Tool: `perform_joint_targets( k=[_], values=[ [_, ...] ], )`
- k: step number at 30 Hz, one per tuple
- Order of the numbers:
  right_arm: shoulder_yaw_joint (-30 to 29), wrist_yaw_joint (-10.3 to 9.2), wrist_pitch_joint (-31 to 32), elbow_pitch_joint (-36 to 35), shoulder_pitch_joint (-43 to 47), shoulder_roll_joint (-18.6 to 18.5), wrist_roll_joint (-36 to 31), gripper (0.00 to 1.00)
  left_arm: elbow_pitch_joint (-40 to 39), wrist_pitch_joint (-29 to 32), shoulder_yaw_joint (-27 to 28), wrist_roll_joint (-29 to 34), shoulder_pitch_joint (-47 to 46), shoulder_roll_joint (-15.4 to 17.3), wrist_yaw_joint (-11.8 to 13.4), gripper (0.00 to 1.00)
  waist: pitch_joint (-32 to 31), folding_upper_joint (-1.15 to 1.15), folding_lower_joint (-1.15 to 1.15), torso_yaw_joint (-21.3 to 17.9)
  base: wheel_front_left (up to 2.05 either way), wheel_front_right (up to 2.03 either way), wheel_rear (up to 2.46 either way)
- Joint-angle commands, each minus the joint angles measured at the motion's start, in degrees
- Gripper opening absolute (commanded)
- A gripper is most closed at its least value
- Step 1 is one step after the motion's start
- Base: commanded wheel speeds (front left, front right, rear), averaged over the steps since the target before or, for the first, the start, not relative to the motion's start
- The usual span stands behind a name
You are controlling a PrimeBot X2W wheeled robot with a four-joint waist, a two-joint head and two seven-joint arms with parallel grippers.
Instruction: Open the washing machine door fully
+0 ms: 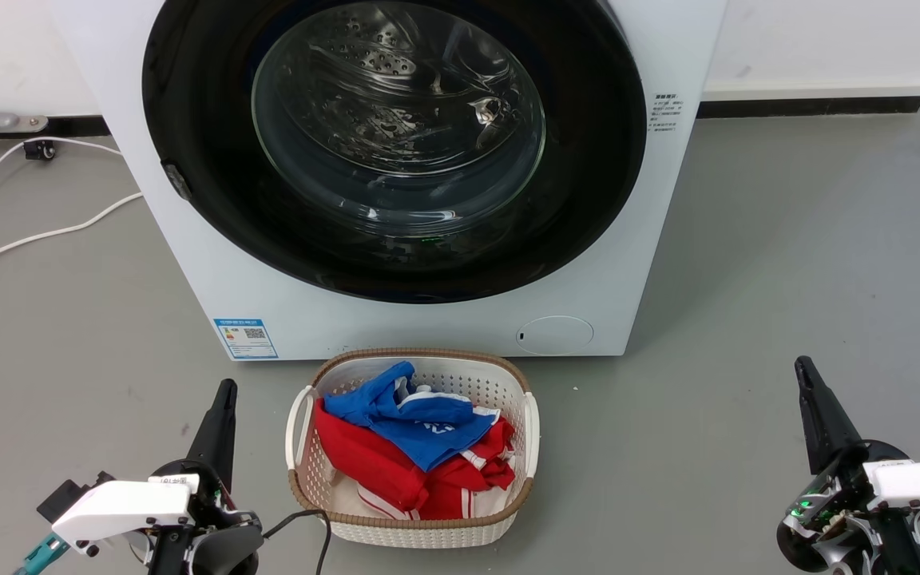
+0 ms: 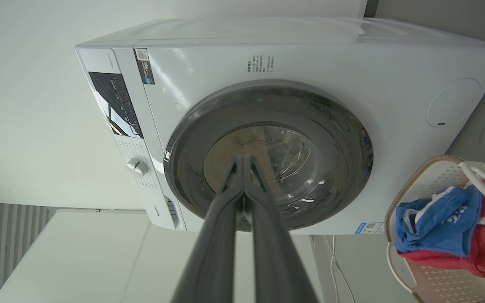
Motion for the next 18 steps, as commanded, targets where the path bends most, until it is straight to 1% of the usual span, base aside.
perform_joint_targets(
  k=[1, 18],
  values=[
    [0.04, 0.00, -0.01, 0.02, -0.62, 0.16, 0.23, 0.00, -0.19, 0.24, 0.10, -0.01, -0.45, 0.11, -0.24, 0.00, 0.00, 0.00, 0.00, 0.00, 0.00, 0.00, 0.00],
    [0.04, 0.00, -0.01, 0.02, -0.62, 0.16, 0.23, 0.00, -0.19, 0.24, 0.09, -0.01, -0.44, 0.11, -0.24, 0.00, 0.00, 0.00, 0.00, 0.00, 0.00, 0.00, 0.00]
  ],
)
